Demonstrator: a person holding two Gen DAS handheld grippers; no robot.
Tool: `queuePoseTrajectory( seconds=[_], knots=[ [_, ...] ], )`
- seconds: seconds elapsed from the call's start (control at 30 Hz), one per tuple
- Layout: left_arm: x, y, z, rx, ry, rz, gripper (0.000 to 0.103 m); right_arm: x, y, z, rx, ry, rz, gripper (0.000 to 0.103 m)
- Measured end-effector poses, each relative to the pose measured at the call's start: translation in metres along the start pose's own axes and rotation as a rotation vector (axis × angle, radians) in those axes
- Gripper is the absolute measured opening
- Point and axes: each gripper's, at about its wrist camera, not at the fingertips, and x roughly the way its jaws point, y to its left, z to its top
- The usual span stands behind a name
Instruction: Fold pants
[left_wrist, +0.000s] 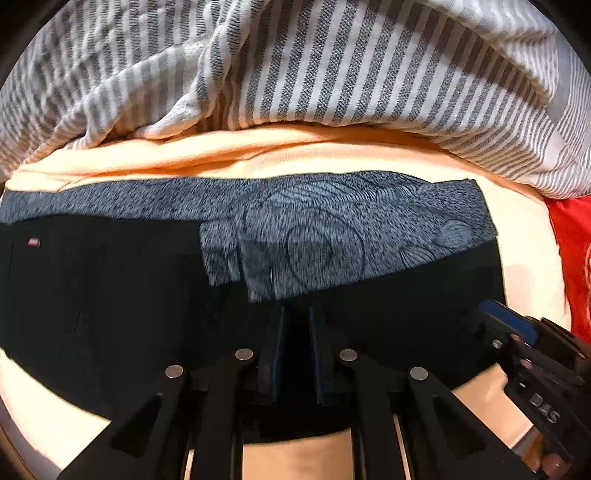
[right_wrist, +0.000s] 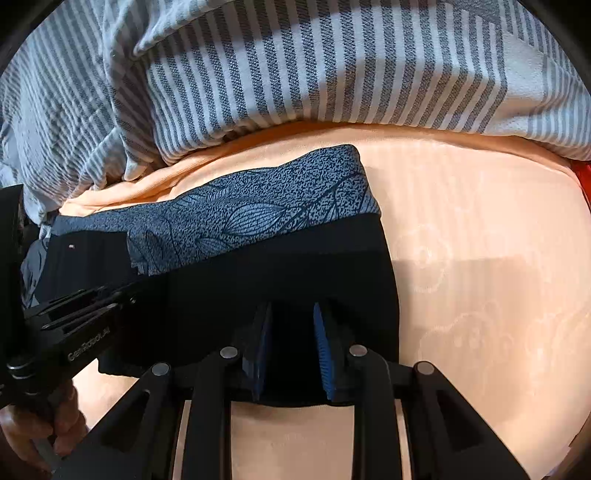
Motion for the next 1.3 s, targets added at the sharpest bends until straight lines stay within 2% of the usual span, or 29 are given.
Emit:
queuePoseTrajectory(
  seconds=[0.1, 0.13, 0.17, 0.2, 0.23, 0.27, 0.37, 0.43, 0.57, 0.7, 0.87, 0.9, 0.97, 1.0, 1.03, 1.1, 1.17, 1.23, 1.27, 1.3],
  knots=[
    [-0.014, 0.005, -0.009, -0.014, -0.018, 0.017, 0.016, 0.003, 0.000, 0.001, -0.002, 0.006, 0.002, 0.027],
    [-0.019, 0.008, -0.013, -0.021, -0.022, 0.024, 0.023, 0.003, -0.002, 0.002, -0.001, 0.009, 0.005, 0.027],
    [-0.023, 0.011, -0.017, -0.030, -0.030, 0.031, 0.054, 0.004, -0.003, 0.003, -0.002, 0.012, 0.007, 0.027],
    [-0.027, 0.012, -0.019, -0.043, -0.051, 0.041, 0.080, 0.003, -0.003, 0.004, -0.004, 0.015, 0.009, 0.027],
    [-0.036, 0.016, -0.024, -0.056, -0.095, 0.048, 0.080, 0.003, -0.003, 0.007, -0.008, 0.017, 0.010, 0.027],
    [-0.039, 0.017, -0.027, -0.059, -0.101, 0.046, 0.080, 0.002, -0.003, 0.007, -0.012, 0.020, 0.011, 0.027],
    [-0.042, 0.022, -0.030, -0.095, -0.094, 0.042, 0.080, -0.002, -0.002, 0.007, -0.016, 0.024, 0.015, 0.027],
    [-0.041, 0.022, -0.031, -0.109, -0.091, 0.067, 0.080, -0.002, 0.002, 0.011, -0.017, 0.029, 0.023, 0.027],
    [-0.024, 0.025, -0.032, -0.168, -0.065, 0.068, 0.080, -0.007, 0.019, 0.023, -0.040, 0.039, 0.110, 0.029],
    [-0.021, 0.039, -0.045, -0.214, -0.044, 0.049, 0.080, 0.000, 0.057, 0.043, -0.128, 0.049, 0.175, 0.053],
    [-0.006, 0.051, -0.054, -0.243, -0.020, 0.008, 0.080, 0.016, 0.107, 0.064, -0.235, 0.032, 0.160, 0.053],
    [-0.004, 0.051, -0.055, -0.242, -0.022, 0.001, 0.080, 0.021, 0.115, 0.070, -0.244, 0.030, 0.163, 0.051],
    [-0.002, 0.051, -0.056, -0.225, -0.028, -0.002, 0.080, 0.039, 0.126, 0.078, -0.239, 0.060, 0.184, 0.033],
    [-0.001, 0.051, -0.057, -0.218, -0.032, -0.005, 0.082, 0.054, 0.130, 0.079, -0.224, 0.106, 0.185, 0.025],
    [-0.001, 0.052, -0.058, -0.215, -0.035, -0.005, 0.082, 0.067, 0.131, 0.079, -0.209, 0.144, 0.185, 0.023],
    [0.000, 0.056, -0.060, -0.227, -0.031, -0.017, 0.082, 0.091, 0.133, 0.074, -0.186, 0.197, 0.166, 0.022],
    [-0.001, 0.063, -0.063, -0.252, -0.035, -0.024, 0.082, 0.092, 0.139, 0.074, -0.217, 0.189, 0.183, 0.022],
    [0.000, 0.069, -0.067, -0.273, -0.030, -0.033, 0.082, 0.087, 0.145, 0.073, -0.244, 0.216, 0.295, 0.023],
    [0.000, 0.071, -0.068, -0.279, -0.026, -0.034, 0.082, 0.082, 0.149, 0.071, -0.259, 0.223, 0.326, 0.023],
    [-0.002, 0.073, -0.069, -0.282, -0.026, -0.021, 0.082, 0.075, 0.153, 0.069, -0.285, 0.209, 0.319, 0.023]
  ],
)
